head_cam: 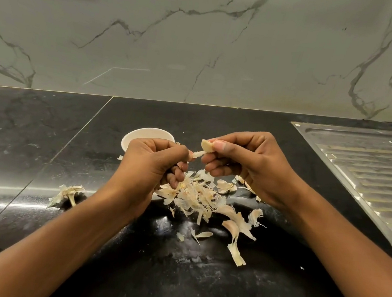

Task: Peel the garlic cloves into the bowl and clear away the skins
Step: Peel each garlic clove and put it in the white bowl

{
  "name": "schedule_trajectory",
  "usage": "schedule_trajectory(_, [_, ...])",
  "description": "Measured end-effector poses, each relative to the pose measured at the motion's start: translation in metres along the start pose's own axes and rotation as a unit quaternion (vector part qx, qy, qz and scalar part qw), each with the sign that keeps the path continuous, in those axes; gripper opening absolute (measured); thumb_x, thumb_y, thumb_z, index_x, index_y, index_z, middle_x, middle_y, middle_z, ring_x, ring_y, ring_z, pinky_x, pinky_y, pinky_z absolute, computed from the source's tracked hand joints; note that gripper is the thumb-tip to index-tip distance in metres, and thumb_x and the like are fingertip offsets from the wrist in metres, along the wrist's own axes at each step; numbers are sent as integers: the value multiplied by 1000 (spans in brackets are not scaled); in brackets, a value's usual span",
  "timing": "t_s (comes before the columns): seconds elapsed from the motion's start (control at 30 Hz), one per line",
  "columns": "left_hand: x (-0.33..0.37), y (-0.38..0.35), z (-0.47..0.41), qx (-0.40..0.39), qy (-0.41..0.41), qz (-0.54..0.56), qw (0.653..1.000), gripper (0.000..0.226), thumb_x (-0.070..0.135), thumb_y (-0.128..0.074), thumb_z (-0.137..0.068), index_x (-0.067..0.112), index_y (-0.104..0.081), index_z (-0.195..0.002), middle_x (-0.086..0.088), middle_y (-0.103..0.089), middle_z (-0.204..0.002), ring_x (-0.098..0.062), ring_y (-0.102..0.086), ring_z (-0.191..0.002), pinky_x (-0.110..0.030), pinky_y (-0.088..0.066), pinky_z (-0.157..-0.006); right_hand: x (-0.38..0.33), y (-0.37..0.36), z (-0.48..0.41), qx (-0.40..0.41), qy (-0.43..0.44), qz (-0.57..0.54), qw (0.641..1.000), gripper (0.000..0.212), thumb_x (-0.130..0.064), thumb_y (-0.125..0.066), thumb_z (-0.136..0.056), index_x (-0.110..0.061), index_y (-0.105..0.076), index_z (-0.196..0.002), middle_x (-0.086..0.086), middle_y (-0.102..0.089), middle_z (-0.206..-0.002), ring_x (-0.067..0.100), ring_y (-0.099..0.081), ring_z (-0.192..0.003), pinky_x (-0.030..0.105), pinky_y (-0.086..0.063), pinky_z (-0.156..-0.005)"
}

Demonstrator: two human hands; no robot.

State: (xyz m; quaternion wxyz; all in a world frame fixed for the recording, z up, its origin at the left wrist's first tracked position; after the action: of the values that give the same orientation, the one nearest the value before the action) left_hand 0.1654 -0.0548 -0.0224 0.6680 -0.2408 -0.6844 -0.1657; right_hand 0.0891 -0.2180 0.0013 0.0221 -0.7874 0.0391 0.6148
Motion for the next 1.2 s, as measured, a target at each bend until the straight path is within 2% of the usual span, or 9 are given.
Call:
schedule_trajectory(0.1, [0, 0, -1, -4, -4, -7, 1000, 23, -1, -69, -91, -23, -64, -92, -11, -59, -64, -15, -51, -50, -21, -45, -45, 4, 1, -2, 6, -15, -22, 1000, 27, -17, -65, -96, 2, -74, -114, 22, -79, -101, 25, -78, -84, 30, -65, -76])
schedule_trajectory(0.4, [3, -1, 1, -9, -11, -3, 1000, 20, -2, -68, -91, -21, -66, -93, -12, -58, -64, -16, -50, -50, -21, -44, -44, 17, 7, -5, 36, -86, -78, 993, 20, -13, -56, -107, -2, -72, -114, 9, -74, -90, 13, -68, -75, 22, -60, -71])
schedule_trajectory(0.57, [7, 1, 2, -4, -25, -2, 1000, 23, 1, -69, -90, -22, -63, -90, -11, -59, -62, -18, -49, -50, -22, -44, -45, 19, 1, -2, -11, -119, -63, 991, 31, -31, -60, -105, -3, -70, -114, 8, -71, -93, 13, -65, -78, 22, -59, -71])
schedule_trajectory(0.67, [8, -1, 4, -11, -29, 1, 1000, 21, 0, -68, -90, -20, -64, -89, -12, -58, -63, -18, -49, -51, -22, -44, -45, 17, 0, -2, -18, -113, -31, 993, 29, -30, -72, -94, -4, -71, -107, 7, -68, -89, 14, -62, -74, 22, -58, -68])
schedule_trajectory(0.73, [8, -3, 4, -17, -30, 0, 999, 19, -1, -68, -91, -19, -64, -89, -12, -58, -64, -19, -49, -51, -22, -43, -44, 18, 1, -3, -9, -114, -22, 993, 24, -29, -70, -98, -6, -72, -104, 9, -70, -88, 14, -62, -71, 21, -57, -65])
schedule_trajectory(0.8, [8, -4, 4, -21, -33, 1, 999, 18, -2, -67, -90, -20, -64, -89, -12, -57, -64, -19, -49, -51, -23, -42, -44, 18, 4, -4, 11, -113, -31, 993, 30, -31, -63, -104, -3, -72, -106, 12, -73, -90, 14, -66, -71, 22, -59, -65])
schedule_trajectory(1.03, [11, 0, 4, -16, -40, -6, 999, 12, -3, -64, -91, -6, -68, -80, -10, -57, -62, -19, -49, -50, -26, -41, -46, 14, 19, -4, 74, -102, -80, 989, 36, -27, -57, -107, 5, -72, -115, 20, -79, -99, 19, -76, -78, 26, -65, -71])
schedule_trajectory(1.2, [25, 5, 8, 21, -147, -134, 980, 22, 0, -68, -91, -2, -72, -70, -16, -64, -61, -22, -55, -49, -28, -43, -45, 11, 15, -2, 40, -107, -110, 987, 35, -24, -58, -106, 3, -71, -125, 25, -76, -118, 25, -79, -97, 30, -66, -82])
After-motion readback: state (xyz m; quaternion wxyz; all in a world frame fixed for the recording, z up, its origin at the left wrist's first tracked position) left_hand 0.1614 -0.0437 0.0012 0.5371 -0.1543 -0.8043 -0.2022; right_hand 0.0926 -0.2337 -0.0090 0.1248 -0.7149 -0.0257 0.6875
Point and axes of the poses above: each hand's wrist, its own z-axis away from the middle knuckle, its own y-axis out of the back of the hand, x = y × z, the point moved 8 cm from there along -z, towards the middle knuckle
